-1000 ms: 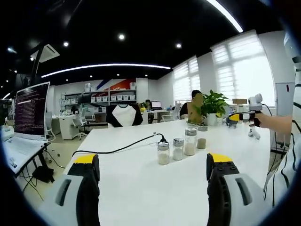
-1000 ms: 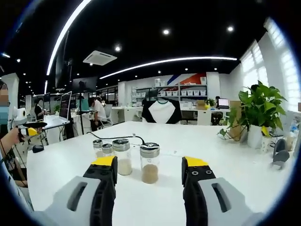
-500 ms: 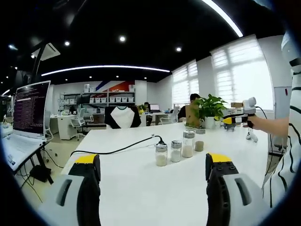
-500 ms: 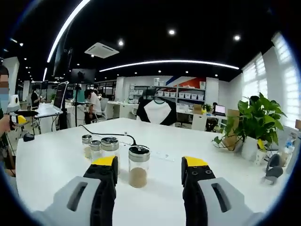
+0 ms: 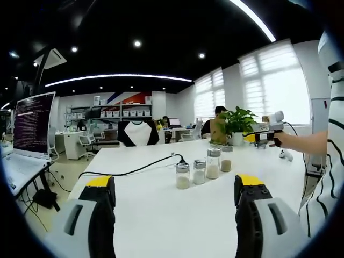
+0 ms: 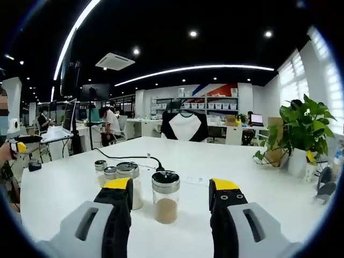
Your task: Rotate the seasoning bottle until the label or dispensing opening points toward the visible target arrow and the bottle remains upright within the marked orientation range
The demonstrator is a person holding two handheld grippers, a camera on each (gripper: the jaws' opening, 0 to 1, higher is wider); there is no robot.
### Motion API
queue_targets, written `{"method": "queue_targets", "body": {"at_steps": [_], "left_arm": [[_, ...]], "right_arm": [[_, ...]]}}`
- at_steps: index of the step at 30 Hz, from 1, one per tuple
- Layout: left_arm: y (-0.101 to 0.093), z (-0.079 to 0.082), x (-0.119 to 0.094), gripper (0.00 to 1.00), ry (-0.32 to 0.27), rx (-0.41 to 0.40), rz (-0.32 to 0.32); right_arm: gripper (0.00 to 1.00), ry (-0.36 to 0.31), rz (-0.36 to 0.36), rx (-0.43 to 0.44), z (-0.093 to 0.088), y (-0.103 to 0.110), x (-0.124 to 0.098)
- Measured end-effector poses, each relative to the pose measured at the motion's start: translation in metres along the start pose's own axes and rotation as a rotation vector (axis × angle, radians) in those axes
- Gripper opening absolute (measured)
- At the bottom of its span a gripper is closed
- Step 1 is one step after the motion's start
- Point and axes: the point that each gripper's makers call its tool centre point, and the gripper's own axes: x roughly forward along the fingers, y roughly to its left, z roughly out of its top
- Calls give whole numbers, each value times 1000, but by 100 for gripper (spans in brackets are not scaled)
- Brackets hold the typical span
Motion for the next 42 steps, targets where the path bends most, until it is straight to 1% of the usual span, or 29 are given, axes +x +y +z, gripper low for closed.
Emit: {"method": "queue_targets", "body": {"at_steps": [2,4,5,11,15,19,22,25,27,32,37,42], "left_arm": [[1,-4,0,97,12,0,2],[3,-6,-1,97,18,-1,6],[4,-6,-2,97,17,-4,8],[9,-7,-7,97,18,-11,20],[13,-6,-11,97,9,-21,29],[16,-2,-15,97,-9,-51,29],[19,1,-18,97,-13,-38,43],[23,0,-19,97,-6,-33,53],[23,-1,-20,97,-2,-34,52],[24,-4,-18,97,20,-15,57],[20,-1,-16,98,16,-10,46],[18,2,-15,98,9,-4,42]], "right_arm": [[57,-2,-3,12,0,-3,5],[56,-17,-13,67,0,-5,9],[56,-23,-14,74,1,-5,10],[53,-3,-7,71,-5,1,22],[53,6,5,65,-7,5,31],[51,14,-12,62,-10,2,40],[49,15,-20,63,-10,1,45],[45,28,-28,41,-11,-1,49],[46,25,-25,45,-12,-1,53],[48,37,-8,57,-21,7,64],[48,61,-4,32,-28,8,74],[49,66,-3,57,-31,6,80]]}}
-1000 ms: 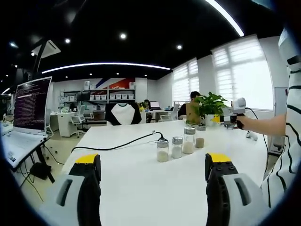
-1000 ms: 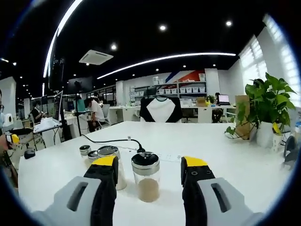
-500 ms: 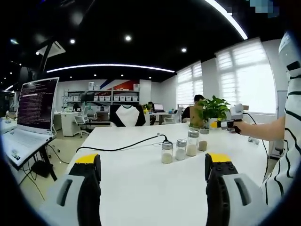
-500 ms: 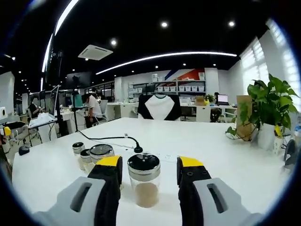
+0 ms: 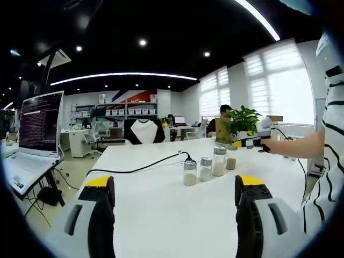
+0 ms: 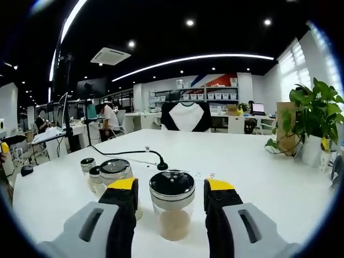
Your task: Rotate the seasoning bottle until the label or dispensing opening points toward the visible target arrow and the bottle remains upright within the marked orientation range
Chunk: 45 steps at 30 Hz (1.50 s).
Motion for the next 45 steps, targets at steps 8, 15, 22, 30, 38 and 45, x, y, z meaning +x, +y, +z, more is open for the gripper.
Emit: {"method": "queue_targets", "body": {"at_steps": [8,15,22,30,38,45], "left_arm": [[-5,3,4,97,-8,-2,-22],[-3,4,-3,97,-16,-13,-8],[-2,0,-5,97,-7,-16,0],[-4,-5,-5,97,2,-24,-1],[-6,-4,-5,97,-1,-22,-4],[-11,-3,-3,97,-7,-22,-17]], "right_arm": [[50,4,2,12,-4,1,10],[44,26,-5,-4,-11,-1,13],[38,30,-6,11,-16,-2,15],[37,35,-11,4,-16,-2,14],[37,38,-14,6,-17,-2,8],[36,39,2,2,-18,6,-7]]}}
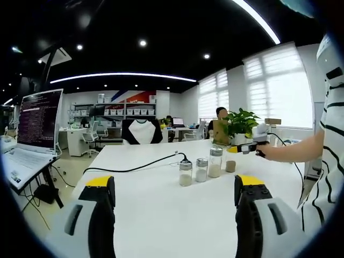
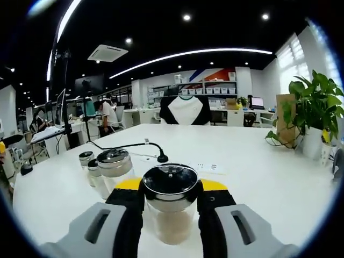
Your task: Rotate the seasoning bottle until the label or dispensing opening points toward the visible target arrow and the bottle remains upright within the marked orientation range
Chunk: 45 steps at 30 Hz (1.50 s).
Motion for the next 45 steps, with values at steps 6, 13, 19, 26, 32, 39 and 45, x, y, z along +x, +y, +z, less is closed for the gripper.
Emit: {"method": "queue_targets", "body": {"at_steps": [6,13,19,26,32,39,45], "left_arm": [[-6,2,3,97,-12,2,-13],[-14,3,4,97,-16,5,-28],[-16,3,4,97,-18,5,-33],[-18,2,3,97,-20,4,-33],[-21,5,5,97,-29,7,-43],[-28,4,9,97,-21,20,-52],[-31,2,11,97,-15,22,-62]], "right_arm": [[36,1,21,-1,-2,10,-18],[36,-11,44,-34,2,24,-38],[36,-18,62,-45,2,36,-51],[36,-31,77,-30,1,46,-65],[36,-30,87,-35,-3,55,-76],[36,-26,108,-39,-11,68,-86],[36,-9,118,-53,-19,74,-89]]}}
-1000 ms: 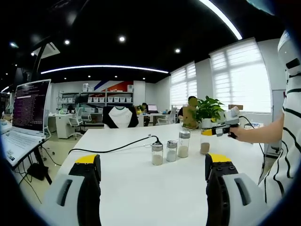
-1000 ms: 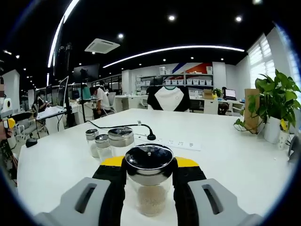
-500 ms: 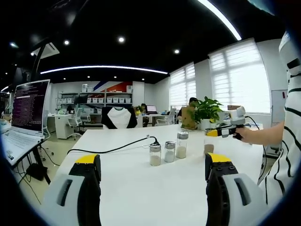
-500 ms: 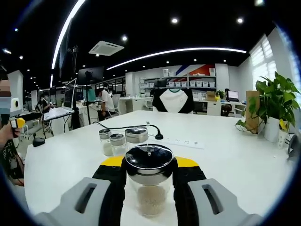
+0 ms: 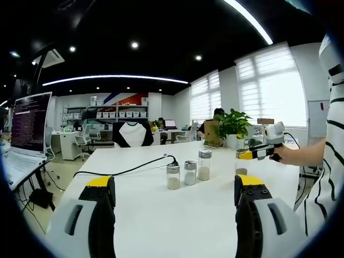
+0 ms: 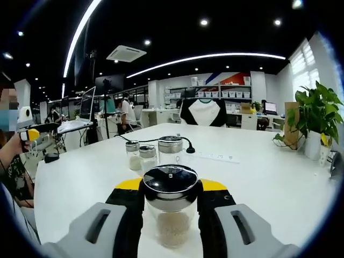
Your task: Rotate the seasoning bottle until the label or dispensing opening points toward the visible target arrow and the bottle remains upright within the marked orientation range
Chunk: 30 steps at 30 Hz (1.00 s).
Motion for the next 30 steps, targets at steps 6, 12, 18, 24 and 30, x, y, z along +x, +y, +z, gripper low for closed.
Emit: {"method": "queue_targets", "body": {"at_steps": [6,12,18,24,30], "left_arm": [[0,3,-1,97,-8,-1,2],[-2,3,-2,97,-6,2,1],[-2,2,-2,96,-4,-1,1],[-2,4,-2,96,-12,-4,0],[-2,4,-3,96,-8,-1,-2]], "right_arm": [[36,12,12,-10,-6,5,-3],[36,4,19,-8,-8,6,-6],[37,20,39,-21,-9,8,-11],[37,17,49,-6,-10,4,-15],[37,28,86,-11,-10,5,-13]]}}
